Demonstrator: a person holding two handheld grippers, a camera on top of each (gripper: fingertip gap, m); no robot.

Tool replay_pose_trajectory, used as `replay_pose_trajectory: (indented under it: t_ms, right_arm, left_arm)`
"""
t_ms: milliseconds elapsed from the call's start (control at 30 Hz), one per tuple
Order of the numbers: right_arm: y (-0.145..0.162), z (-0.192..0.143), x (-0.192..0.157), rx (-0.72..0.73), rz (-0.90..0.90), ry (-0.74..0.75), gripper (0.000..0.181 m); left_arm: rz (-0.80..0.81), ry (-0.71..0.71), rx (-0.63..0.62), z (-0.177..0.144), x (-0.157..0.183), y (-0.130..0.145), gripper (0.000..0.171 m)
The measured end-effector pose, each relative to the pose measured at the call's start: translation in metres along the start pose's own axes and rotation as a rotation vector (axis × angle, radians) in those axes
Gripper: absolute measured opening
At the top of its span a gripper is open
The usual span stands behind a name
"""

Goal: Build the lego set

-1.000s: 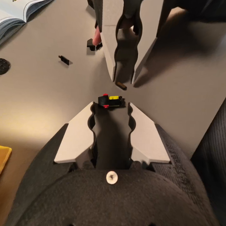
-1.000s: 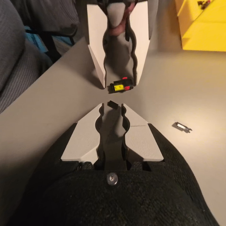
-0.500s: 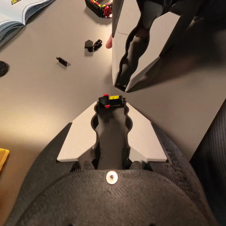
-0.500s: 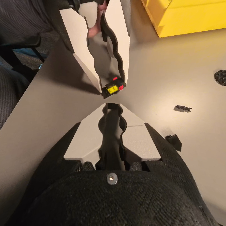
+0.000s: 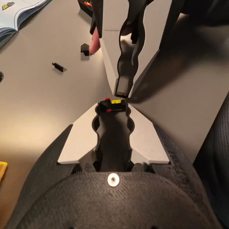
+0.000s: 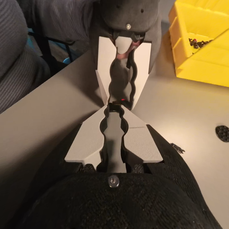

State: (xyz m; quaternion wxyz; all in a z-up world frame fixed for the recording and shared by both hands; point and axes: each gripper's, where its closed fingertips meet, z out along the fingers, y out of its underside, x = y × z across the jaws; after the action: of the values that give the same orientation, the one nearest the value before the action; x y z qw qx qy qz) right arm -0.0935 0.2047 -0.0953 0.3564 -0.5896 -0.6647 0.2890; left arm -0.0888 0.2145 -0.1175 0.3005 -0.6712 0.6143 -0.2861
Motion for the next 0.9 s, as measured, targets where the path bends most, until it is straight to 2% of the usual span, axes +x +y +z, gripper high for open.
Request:
replay_pose_trajectory:
  t_ms: [67,333,467,667,800,867,900]
  right_arm:
    - [-0.003,0.001,-0.001,-0.004,-0.015,-0.022,0.014]
    - [-0.026,-0.016,0.002,-0.051,-0.059,-0.054,0.014]
    - [-0.031,-0.022,-0.002,-0.127,-0.083,-0.085,0.014]
    - [-0.043,-0.029,-0.001,-0.161,-0.119,-0.059,0.017]
    - [-0.052,-0.034,0.002,-0.134,-0.142,-0.007,0.029]
    - [-0.057,-0.04,0.0,-0.107,-0.187,0.014,0.051]
    - [-0.06,-0.043,-0.002,-0.092,-0.224,0.034,0.054]
  left_arm:
    - [0.022,0.01,0.009,0.0,0.002,-0.002,0.04]
    - [0.044,0.041,0.266,-0.02,0.009,-0.036,0.039]
    - [0.059,0.039,0.321,-0.023,0.013,-0.045,0.039]
    - [0.036,0.069,0.406,-0.033,0.016,-0.057,0.039]
    - [0.02,0.105,0.447,-0.039,0.019,-0.063,0.039]
    - [-0.004,0.14,0.474,-0.044,0.02,-0.067,0.039]
    - [-0.023,0.168,0.497,-0.048,0.021,-0.07,0.039]
